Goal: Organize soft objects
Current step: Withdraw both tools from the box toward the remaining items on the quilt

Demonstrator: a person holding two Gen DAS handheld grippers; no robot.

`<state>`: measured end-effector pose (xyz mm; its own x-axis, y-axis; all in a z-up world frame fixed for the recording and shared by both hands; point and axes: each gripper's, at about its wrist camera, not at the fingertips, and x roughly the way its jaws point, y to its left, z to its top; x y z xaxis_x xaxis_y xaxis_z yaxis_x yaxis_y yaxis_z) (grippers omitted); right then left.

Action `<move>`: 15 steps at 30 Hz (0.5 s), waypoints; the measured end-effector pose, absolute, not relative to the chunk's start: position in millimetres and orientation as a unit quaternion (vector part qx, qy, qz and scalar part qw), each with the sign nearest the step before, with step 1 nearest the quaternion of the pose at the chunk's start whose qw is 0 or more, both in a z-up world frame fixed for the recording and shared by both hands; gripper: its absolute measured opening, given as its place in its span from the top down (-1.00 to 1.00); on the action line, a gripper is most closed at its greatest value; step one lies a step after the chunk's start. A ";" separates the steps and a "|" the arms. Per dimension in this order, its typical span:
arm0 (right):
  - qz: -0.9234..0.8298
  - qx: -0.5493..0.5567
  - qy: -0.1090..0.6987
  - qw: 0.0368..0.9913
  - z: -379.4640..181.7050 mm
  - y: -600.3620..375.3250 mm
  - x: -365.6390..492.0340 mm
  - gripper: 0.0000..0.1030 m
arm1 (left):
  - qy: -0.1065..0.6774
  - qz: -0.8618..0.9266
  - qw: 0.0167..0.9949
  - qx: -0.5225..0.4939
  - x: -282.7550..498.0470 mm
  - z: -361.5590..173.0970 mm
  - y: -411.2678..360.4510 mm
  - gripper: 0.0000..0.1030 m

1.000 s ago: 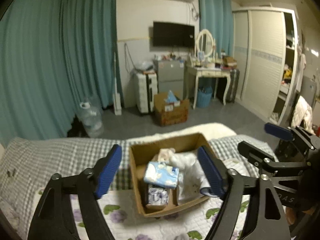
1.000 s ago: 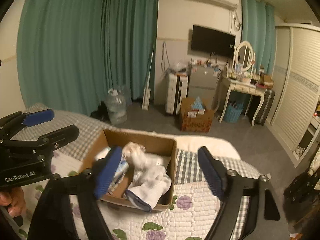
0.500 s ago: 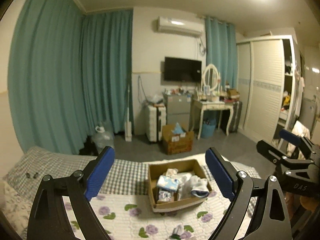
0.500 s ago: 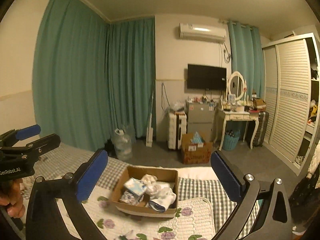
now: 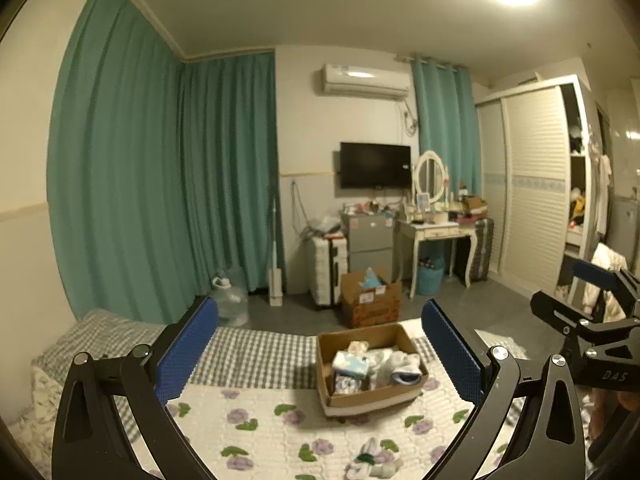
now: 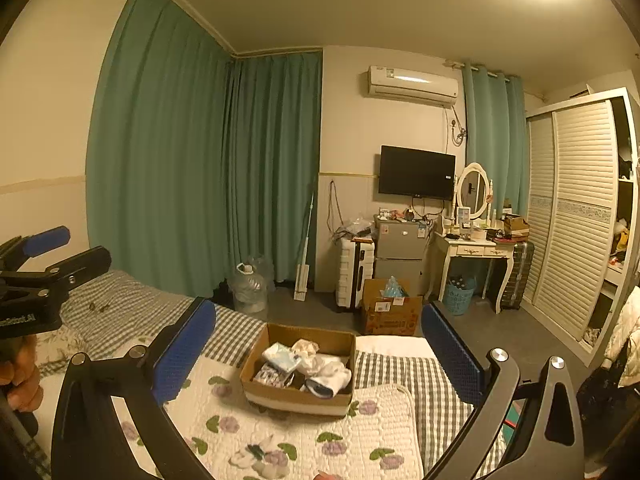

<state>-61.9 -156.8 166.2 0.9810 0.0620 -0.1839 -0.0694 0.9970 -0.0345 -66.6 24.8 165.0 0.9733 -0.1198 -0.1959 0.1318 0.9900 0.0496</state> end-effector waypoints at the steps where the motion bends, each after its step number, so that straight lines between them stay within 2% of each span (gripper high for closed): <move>1: 0.035 -0.023 0.094 0.995 162.5 -155.9 -64.0 -1.00 | 0.097 -0.065 0.993 0.029 -66.8 162.7 24.6 -1.00; 15: 0.029 -0.040 0.175 0.983 82.9 -146.5 -27.8 -1.00 | 0.159 -0.104 0.981 0.025 -27.4 99.1 18.7 -1.00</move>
